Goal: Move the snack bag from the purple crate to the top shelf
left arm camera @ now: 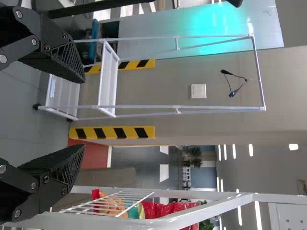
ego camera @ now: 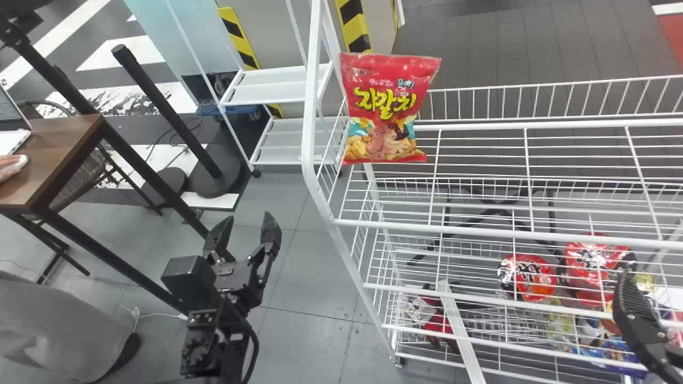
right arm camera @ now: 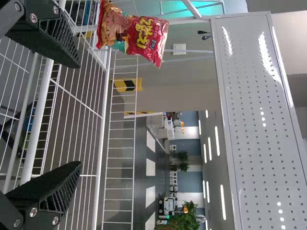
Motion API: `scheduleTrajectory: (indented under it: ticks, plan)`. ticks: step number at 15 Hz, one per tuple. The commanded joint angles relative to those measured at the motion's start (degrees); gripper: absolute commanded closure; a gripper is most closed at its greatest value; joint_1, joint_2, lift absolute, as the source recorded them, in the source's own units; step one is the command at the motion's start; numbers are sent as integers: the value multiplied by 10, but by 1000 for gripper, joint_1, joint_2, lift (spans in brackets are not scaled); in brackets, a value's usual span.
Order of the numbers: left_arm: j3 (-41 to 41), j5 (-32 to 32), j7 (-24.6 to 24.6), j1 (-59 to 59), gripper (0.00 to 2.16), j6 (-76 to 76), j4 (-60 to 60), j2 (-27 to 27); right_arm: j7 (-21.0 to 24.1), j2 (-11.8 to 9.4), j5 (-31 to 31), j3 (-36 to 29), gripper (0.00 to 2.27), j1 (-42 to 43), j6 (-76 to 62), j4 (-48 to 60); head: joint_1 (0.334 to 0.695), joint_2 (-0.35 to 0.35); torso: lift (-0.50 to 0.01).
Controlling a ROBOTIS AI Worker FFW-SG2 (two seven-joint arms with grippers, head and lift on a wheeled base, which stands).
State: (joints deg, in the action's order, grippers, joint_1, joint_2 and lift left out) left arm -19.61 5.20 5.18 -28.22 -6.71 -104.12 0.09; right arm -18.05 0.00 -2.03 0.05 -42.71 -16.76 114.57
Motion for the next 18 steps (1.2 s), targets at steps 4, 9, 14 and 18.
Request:
scheduleTrajectory:
  ticks: [4,9,14,18]
  plan:
    - [-1,1,0,-3,431,0,-6,-2,-1,1,-2,1,97,-1,-10,-2,695,350,0]
    - [0,3,1,-3,329,2,-5,-2,-2,1,-2,2,97,-2,-17,-4,695,350,0]
    - [1,2,3,4,323,2,1,-2,-3,1,-2,6,97,3,-26,-15,695,350,0]
    - [5,-1,4,18,319,9,9,-2,-2,1,-2,5,97,11,-26,-22,695,350,0]
